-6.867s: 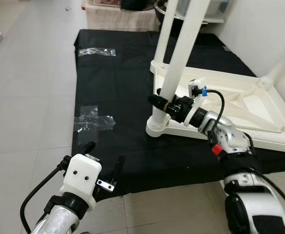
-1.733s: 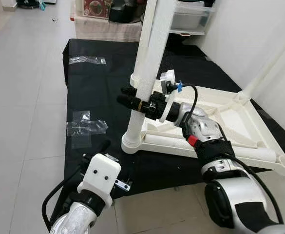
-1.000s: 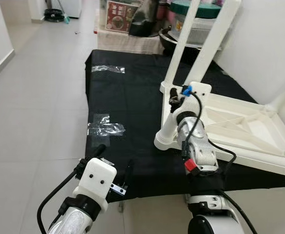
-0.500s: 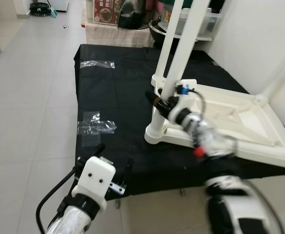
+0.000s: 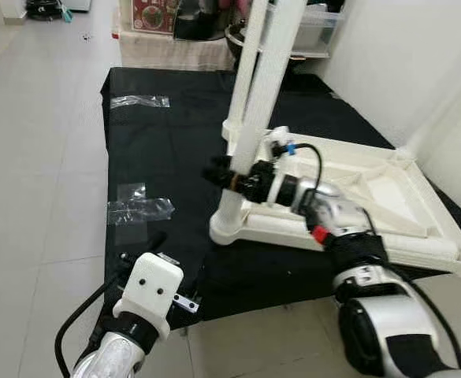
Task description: Building children table
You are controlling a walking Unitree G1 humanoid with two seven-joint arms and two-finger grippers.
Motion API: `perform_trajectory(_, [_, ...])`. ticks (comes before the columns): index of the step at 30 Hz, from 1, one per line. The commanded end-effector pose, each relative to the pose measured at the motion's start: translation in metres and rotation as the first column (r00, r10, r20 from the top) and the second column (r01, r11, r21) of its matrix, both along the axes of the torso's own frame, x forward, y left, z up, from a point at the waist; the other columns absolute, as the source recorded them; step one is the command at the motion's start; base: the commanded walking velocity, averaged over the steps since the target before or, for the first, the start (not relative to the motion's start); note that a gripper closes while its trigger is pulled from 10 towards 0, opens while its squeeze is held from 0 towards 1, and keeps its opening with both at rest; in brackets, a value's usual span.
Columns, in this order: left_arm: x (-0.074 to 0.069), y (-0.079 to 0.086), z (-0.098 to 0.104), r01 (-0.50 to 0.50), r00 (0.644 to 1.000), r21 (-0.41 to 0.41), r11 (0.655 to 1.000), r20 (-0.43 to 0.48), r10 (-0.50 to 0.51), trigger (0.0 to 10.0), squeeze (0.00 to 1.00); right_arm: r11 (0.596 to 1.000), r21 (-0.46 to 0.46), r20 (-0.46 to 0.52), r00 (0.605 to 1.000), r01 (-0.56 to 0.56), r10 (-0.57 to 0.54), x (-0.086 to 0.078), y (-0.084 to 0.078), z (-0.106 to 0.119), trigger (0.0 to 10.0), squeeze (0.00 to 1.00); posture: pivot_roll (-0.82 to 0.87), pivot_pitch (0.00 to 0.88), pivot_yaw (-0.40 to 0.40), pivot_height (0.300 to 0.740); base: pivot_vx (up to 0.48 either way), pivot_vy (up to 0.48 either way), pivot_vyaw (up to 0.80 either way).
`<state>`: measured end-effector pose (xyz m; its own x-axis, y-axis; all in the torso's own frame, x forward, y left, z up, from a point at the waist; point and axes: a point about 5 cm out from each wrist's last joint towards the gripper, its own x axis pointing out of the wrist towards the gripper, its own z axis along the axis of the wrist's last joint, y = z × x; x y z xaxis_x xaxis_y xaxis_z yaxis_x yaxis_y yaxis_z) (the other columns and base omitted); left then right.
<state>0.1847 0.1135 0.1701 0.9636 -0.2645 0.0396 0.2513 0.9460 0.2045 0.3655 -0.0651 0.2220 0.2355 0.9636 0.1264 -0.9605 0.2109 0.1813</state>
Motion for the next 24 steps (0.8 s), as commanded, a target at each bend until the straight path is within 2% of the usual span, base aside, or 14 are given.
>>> perform_trajectory(1, [-0.002, -0.002, -0.001, 0.007, 1.0, -0.008, 1.0, -0.013, -0.007, 10.0, 0.0, 0.996, 0.007, 0.023, 0.995, -0.092, 0.092, -0.003, 0.01, 0.007, 10.0, 0.0, 0.15, 0.113, -0.164, 0.74, 0.0, 0.0, 0.0])
perform_trajectory(4, [-0.001, -0.003, -0.001, 0.01, 1.0, -0.007, 1.0, -0.014, -0.01, 10.0, 0.0, 0.995, -0.007, 0.03, 0.995, -0.097, 0.097, -0.004, 0.013, 0.004, 10.0, 0.0, 0.15, 0.111, -0.167, 0.74, 0.0, 0.0, 0.0])
perform_trajectory(5, [-0.001, -0.003, -0.002, 0.012, 1.0, -0.006, 1.0, -0.014, -0.012, 10.0, 0.0, 0.998, -0.049, 0.028, 0.999, -0.043, 0.045, -0.001, 0.016, -0.002, 0.0, 0.0, 0.15, 0.109, -0.168, 0.74, 0.0, 0.0, 0.0])
perform_trajectory(9, [0.0, -0.004, -0.002, 0.014, 1.0, -0.006, 1.0, -0.013, -0.014, 10.0, 0.0, 0.985, -0.12, 0.067, 0.991, 0.127, -0.12, 0.007, 0.018, -0.012, 0.0, 0.0, 0.14, 0.115, -0.165, 0.74, 0.0, 0.0, 0.0])
perform_trajectory(12, [0.0, -0.005, -0.002, 0.015, 1.0, -0.006, 1.0, -0.011, -0.015, 10.0, 0.0, 0.963, -0.093, 0.059, 0.967, 0.254, -0.249, 0.012, 0.012, -0.013, 0.0, 0.0, 0.14, 0.119, -0.162, 0.74, 0.0, 0.0, 0.0])
perform_trajectory(14, [0.001, -0.005, -0.002, 0.012, 1.0, -0.009, 1.0, -0.01, -0.012, 10.0, 0.0, 0.927, -0.082, 0.092, 0.929, 0.366, -0.358, 0.016, 0.006, -0.011, 0.0, 0.0, 0.14, 0.113, -0.169, 0.74, 0.0, 0.0, 0.0])
perform_trajectory(16, [0.001, -0.003, -0.002, 0.009, 1.0, -0.011, 1.0, -0.01, -0.009, 10.0, 0.0, 0.792, -0.143, 0.138, 0.805, 0.593, -0.578, 0.022, -0.001, -0.006, 0.0, 0.0, 0.12, 0.116, -0.157, 0.74, 0.0, 0.0, 0.0])
perform_trajectory(17, [0.001, -0.003, -0.002, 0.009, 1.0, -0.011, 1.0, -0.01, -0.009, 10.0, 0.0, 0.792, -0.143, 0.138, 0.805, 0.593, -0.578, 0.022, -0.001, -0.006, 0.0, 0.0, 0.12, 0.116, -0.157, 0.74, 0.0, 0.0, 0.0])
perform_trajectory(18, [0.001, -0.003, -0.002, 0.008, 1.0, -0.011, 1.0, -0.01, -0.008, 10.0, 0.0, 0.739, -0.162, 0.143, 0.756, 0.654, -0.638, 0.023, -0.003, -0.005, 0.0, 0.0, 0.12, 0.116, -0.157, 0.74, 0.0, 0.0, 0.0])
perform_trajectory(19, [0.001, -0.003, -0.002, 0.011, 1.0, -0.011, 1.0, -0.01, -0.011, 10.0, 0.0, 0.598, -0.16, 0.115, 0.617, 0.785, -0.779, 0.024, -0.012, -0.007, 0.0, 0.0, 0.11, 0.116, -0.157, 0.74, 0.0, 0.0, 0.0])
perform_trajectory(20, [0.001, -0.003, -0.003, 0.013, 1.0, -0.011, 1.0, -0.01, -0.014, 10.0, 0.0, 0.499, -0.162, 0.087, 0.516, 0.851, -0.852, 0.023, -0.018, -0.01, 0.0, 0.0, 0.11, 0.116, -0.157, 0.74, 0.0, 0.0, 0.0])
perform_trajectory(21, [0.001, -0.005, -0.003, 0.021, 1.0, -0.006, 1.0, -0.006, -0.021, 10.0, 0.0, 0.378, -0.155, 0.037, 0.388, 0.913, -0.921, 0.021, -0.025, -0.015, 0.0, 0.0, 0.11, 0.117, -0.167, 0.74, 0.0, 0.0, 0.0])
perform_trajectory(22, [0.002, -0.006, -0.003, 0.027, 1.0, -0.003, 1.0, -0.003, -0.027, 10.0, 0.0, 0.299, -0.156, 0.002, 0.303, 0.941, -0.953, 0.018, -0.03, -0.019, 0.0, 0.0, 0.11, 0.117, -0.167, 0.74, 0.0, 0.0, 0.0])
perform_trajectory(24, [0.001, -0.007, -0.003, 0.033, 0.999, -0.001, 0.999, -0.002, -0.033, 10.0, 0.0, 0.211, -0.157, -0.035, 0.208, 0.965, -0.977, 0.011, -0.032, -0.026, 0.0, 0.0, 0.12, 0.118, -0.161, 0.74, 0.0, 0.0, 0.0])
